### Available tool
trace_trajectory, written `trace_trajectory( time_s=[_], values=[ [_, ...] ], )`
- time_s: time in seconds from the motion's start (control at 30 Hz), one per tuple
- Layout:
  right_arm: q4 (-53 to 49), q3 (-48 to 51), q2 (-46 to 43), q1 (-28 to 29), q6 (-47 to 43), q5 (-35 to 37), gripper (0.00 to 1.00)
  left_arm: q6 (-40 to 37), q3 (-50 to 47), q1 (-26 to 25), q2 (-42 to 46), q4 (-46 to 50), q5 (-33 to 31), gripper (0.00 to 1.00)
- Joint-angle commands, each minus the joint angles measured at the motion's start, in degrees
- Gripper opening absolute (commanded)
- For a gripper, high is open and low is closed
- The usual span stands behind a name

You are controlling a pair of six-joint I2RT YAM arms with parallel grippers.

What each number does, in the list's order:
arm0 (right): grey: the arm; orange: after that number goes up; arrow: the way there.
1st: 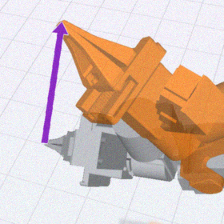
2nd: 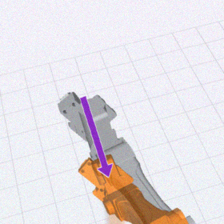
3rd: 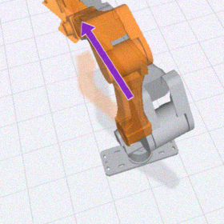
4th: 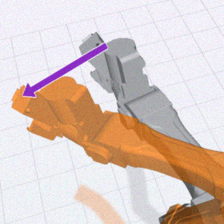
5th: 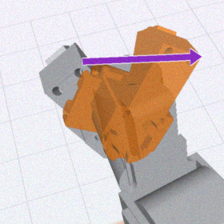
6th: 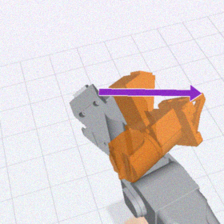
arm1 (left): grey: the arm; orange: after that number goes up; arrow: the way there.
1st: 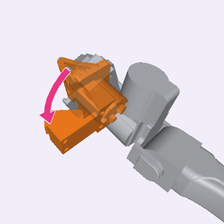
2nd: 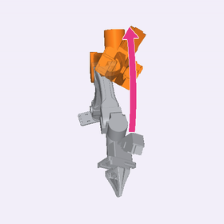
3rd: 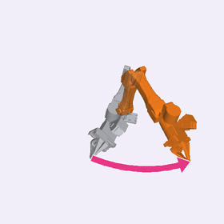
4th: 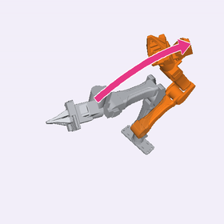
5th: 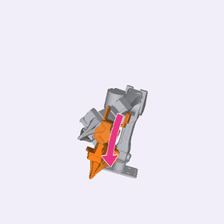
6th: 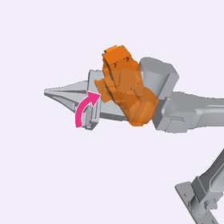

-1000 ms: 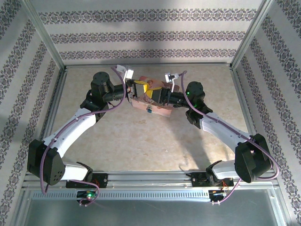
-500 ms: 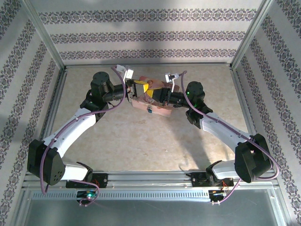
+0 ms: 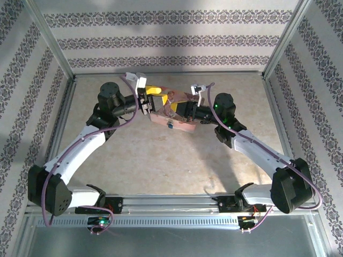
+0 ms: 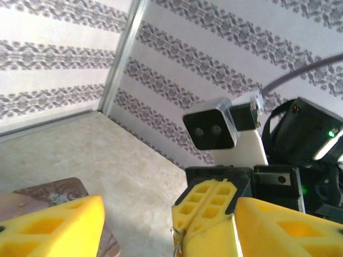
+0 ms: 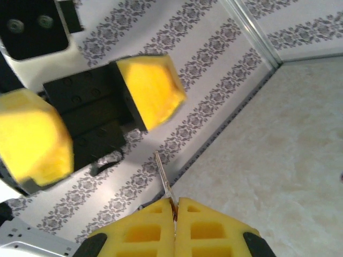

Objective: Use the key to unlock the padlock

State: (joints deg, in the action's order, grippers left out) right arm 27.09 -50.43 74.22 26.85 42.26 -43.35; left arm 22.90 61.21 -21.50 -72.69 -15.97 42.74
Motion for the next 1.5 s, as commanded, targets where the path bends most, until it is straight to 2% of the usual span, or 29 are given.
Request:
trace_trajectory(
  time_s=[0.0, 0.13, 0.23, 0.43, 0.6, 0.77, 0.97, 1.47],
  values=[
    [-6.95, 0.43, -2.17, -0.90, -5.43, 1.99, 0.00, -1.47, -2.71, 1.58, 3.98, 2.19, -5.49, 0.72],
    [-14.60, 0.27, -3.29, -1.95, -10.23, 4.47, 0.00, -4.56, -7.13, 1.81, 8.53, 7.86, -13.67, 0.80],
    [-18.65, 0.47, -2.87, -2.89, -12.68, 6.12, 0.00, -6.34, -10.35, 1.83, 11.25, 11.89, -20.38, 0.81],
    [-19.57, 1.13, 0.96, -4.51, -13.94, 6.40, 0.00, -4.70, -16.65, 1.82, 11.63, 13.89, -24.46, 0.82],
    [-19.18, 0.45, 5.69, -5.88, -14.26, 6.00, 0.00, -1.19, -21.27, 1.83, 7.93, 9.93, -21.80, 0.79],
    [-18.16, -0.54, 10.58, -7.15, -14.14, 5.13, 0.00, 2.08, -22.34, 1.52, 0.56, 5.58, -16.14, 0.73],
    [-17.03, -1.07, 15.25, -8.38, -13.57, 6.18, 0.00, 4.80, -22.01, 0.32, -8.30, -1.16, -11.25, 0.72],
    [-15.44, -2.54, 23.37, -9.89, -14.84, 7.30, 0.00, 3.34, -17.00, -2.76, -22.03, -6.08, -9.98, 0.71]
  ],
)
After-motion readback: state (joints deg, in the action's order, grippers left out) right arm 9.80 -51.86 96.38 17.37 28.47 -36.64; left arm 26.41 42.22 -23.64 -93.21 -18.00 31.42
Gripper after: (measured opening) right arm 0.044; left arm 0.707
